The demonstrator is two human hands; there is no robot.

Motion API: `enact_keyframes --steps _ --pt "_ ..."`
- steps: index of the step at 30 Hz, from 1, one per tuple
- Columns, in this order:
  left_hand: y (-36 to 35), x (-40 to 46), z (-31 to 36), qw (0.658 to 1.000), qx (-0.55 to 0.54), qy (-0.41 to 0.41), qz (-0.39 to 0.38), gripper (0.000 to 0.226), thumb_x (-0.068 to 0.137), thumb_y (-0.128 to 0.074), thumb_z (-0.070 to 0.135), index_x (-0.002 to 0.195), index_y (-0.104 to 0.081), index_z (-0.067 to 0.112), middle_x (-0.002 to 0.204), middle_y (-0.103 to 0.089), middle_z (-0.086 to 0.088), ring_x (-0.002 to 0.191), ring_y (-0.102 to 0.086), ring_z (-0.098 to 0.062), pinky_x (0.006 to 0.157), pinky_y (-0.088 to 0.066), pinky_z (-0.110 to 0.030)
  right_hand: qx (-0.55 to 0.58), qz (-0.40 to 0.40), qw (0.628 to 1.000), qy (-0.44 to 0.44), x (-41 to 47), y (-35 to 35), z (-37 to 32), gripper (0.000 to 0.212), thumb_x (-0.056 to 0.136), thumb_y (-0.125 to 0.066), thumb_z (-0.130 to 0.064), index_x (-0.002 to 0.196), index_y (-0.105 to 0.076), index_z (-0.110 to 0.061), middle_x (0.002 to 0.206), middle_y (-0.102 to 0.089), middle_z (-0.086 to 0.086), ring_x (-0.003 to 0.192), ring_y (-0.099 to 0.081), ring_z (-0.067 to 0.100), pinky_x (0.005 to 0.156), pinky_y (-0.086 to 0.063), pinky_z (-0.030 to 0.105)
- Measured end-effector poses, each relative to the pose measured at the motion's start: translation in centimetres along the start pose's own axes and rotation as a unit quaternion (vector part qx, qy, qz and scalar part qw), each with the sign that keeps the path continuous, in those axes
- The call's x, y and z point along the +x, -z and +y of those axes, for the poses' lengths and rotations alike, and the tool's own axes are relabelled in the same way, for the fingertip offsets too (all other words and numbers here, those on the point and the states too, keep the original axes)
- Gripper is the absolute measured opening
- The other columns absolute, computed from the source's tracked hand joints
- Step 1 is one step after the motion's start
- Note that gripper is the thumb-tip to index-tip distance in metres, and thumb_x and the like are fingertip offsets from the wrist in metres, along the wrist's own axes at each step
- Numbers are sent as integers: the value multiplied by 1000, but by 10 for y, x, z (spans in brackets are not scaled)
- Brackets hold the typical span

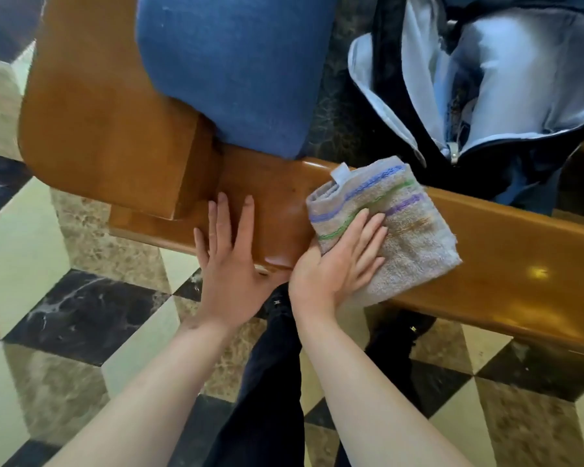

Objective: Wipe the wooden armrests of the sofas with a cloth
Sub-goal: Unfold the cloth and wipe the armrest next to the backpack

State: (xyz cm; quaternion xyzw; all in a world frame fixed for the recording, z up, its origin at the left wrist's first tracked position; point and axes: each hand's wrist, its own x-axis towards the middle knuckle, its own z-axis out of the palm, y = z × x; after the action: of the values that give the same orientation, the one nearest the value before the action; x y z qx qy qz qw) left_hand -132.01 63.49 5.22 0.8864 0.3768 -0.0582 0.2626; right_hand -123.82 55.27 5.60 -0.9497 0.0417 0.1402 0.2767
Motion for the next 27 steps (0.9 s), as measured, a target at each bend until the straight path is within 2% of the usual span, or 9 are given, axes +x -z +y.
enact_keyframes --steps 4,6,10,13,16,19,23,25,27 --pt "19 4 -1 990 -134 29 32 58 92 -50 26 148 -41 15 164 -26 -13 150 -24 -31 123 -19 -56 -69 -71 991 85 -22 -22 -19 99 85 -62 -20 162 0 -21 171 9 -3 155 15 13 123 11 42" --pt "31 3 -5 979 -187 55 52 58 83 -43 18 140 -50 10 153 -42 -16 139 -41 -30 118 -32 -42 -85 -100 982 134 -30 -28 -25 99 84 -62 -20 162 -2 -19 171 10 -1 156 15 15 123 10 43" --pt "41 0 -11 965 -225 94 95 66 76 -36 -2 138 -51 13 137 -52 -5 125 -49 -16 106 -34 -20 -127 -147 952 235 -29 -23 -13 93 90 -61 -32 162 -4 -16 172 6 4 157 11 20 124 5 47" --pt "39 4 -5 968 -208 103 95 63 78 -42 -12 134 -54 13 137 -53 -7 115 -47 -10 95 -34 -7 -171 -180 883 398 -13 -2 16 79 91 -52 -35 161 -21 -19 171 -13 4 157 -7 22 124 -6 47" --pt "34 5 2 977 -145 134 81 47 74 -42 -19 107 -61 9 121 -54 -12 105 -52 -27 76 -34 -16 -164 -239 771 566 26 21 47 63 95 -50 -31 156 -38 -23 167 -28 0 155 -20 20 125 -12 43" --pt "27 -1 23 983 -90 150 52 31 77 -45 -14 88 -58 12 129 -50 -12 117 -50 -32 81 -32 -13 -205 -287 689 633 69 48 71 60 98 -44 -38 157 -35 -26 167 -27 -4 155 -20 18 126 -10 41" --pt "13 -7 65 992 -57 114 23 27 85 -57 -6 96 -64 18 155 -37 -10 140 -37 -24 105 -25 -14 -225 -301 689 619 99 85 106 63 98 -42 -43 159 -30 -29 168 -25 -6 155 -19 16 126 -9 39" --pt "4 -5 91 992 -69 100 25 29 87 -60 -6 104 -66 17 150 -41 -9 133 -48 -26 114 -37 -28 -226 -286 709 604 112 106 128 62 98 -43 -42 158 -32 -29 167 -26 -7 155 -21 15 126 -10 39" --pt "-5 0 115 992 -98 77 29 33 87 -64 -6 112 -64 15 135 -49 -5 118 -57 -22 104 -52 -39 -231 -272 722 592 127 126 149 62 97 -43 -41 158 -32 -29 167 -27 -7 155 -21 15 126 -10 39"
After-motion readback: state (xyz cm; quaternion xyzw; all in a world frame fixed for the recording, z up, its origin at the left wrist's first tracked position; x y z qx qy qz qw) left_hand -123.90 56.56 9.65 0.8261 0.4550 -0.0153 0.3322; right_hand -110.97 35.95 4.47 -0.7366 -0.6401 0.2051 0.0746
